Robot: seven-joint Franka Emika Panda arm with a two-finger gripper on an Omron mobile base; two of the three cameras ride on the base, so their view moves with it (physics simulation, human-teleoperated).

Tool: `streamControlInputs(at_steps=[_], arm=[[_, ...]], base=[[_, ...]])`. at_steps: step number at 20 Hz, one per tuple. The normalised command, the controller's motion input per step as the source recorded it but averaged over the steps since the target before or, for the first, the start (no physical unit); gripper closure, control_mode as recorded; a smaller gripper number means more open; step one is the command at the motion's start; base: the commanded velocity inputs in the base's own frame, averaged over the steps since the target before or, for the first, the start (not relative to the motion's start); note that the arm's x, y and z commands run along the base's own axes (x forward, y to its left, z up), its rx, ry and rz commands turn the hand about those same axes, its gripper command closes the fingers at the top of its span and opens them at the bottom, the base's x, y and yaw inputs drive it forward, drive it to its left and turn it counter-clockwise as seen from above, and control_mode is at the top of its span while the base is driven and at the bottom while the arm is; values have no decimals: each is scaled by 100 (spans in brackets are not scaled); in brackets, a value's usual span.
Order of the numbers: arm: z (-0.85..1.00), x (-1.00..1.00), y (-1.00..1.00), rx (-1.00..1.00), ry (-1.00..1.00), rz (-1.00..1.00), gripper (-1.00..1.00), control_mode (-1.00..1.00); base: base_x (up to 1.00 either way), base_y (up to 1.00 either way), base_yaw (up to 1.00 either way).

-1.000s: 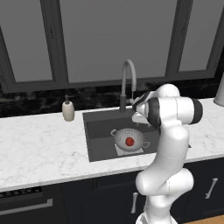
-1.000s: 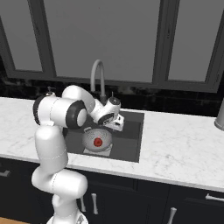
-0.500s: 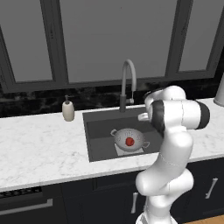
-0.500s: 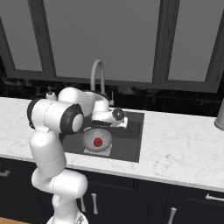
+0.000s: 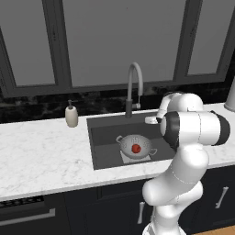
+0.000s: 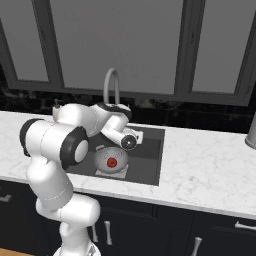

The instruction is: Put the colander in the sink, put the apple in the colander, and turn on the sink faucet and pour water over the colander.

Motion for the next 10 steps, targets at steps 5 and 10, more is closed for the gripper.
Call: streamControlInputs(at_steps=[5,10], arm=[[48,0,0,0,-18,0,-100,-100],[30,0,-5,0,-11,-1,-100,-100]], base=[[0,0,0],[0,0,0]])
